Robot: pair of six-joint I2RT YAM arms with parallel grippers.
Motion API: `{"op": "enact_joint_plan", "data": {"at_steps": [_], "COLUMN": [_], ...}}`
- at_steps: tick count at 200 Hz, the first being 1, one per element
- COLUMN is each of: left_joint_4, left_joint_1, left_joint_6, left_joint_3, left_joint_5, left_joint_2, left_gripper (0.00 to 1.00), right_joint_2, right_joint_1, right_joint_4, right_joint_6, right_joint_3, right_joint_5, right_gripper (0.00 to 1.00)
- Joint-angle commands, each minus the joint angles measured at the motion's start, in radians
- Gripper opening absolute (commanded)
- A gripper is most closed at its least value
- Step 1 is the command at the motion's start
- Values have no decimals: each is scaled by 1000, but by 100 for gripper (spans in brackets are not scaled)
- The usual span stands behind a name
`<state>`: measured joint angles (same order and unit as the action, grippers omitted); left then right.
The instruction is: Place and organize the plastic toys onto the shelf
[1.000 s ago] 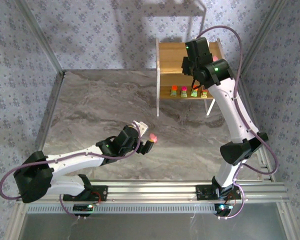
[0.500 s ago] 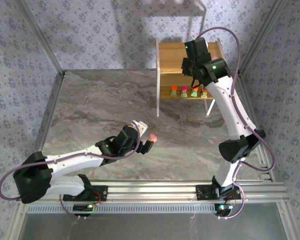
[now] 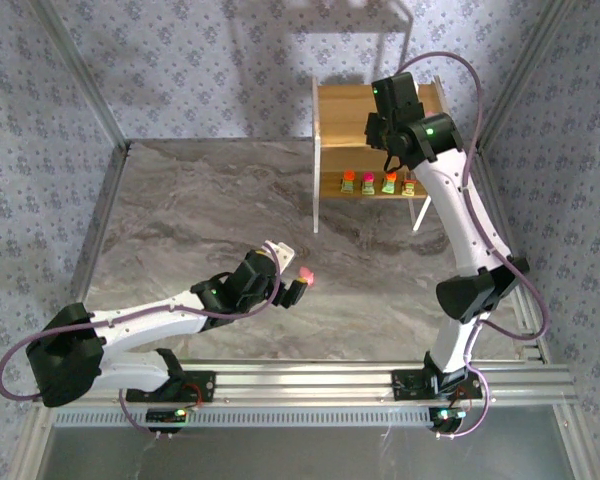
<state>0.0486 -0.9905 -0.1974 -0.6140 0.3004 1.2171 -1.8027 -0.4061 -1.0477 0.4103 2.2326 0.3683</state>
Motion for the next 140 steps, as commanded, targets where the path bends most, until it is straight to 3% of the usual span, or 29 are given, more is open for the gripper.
{"op": "enact_joint_plan", "data": {"at_steps": [1, 140], "left_joint_4": [-9, -13], "left_joint_1": [-7, -7], "left_joint_6": [15, 18], "left_joint_3": [4, -1], "left_joint_5": [11, 9], "left_joint_2": [-28, -22], "left_gripper": [99, 100], "right_joint_2": [-24, -38], "right_joint_1": [13, 14], "right_joint_4": [-34, -33], "right_joint_6": [8, -2], "right_joint_3": [40, 68], "right_joint_5": [-14, -21], "right_gripper": [37, 44]}}
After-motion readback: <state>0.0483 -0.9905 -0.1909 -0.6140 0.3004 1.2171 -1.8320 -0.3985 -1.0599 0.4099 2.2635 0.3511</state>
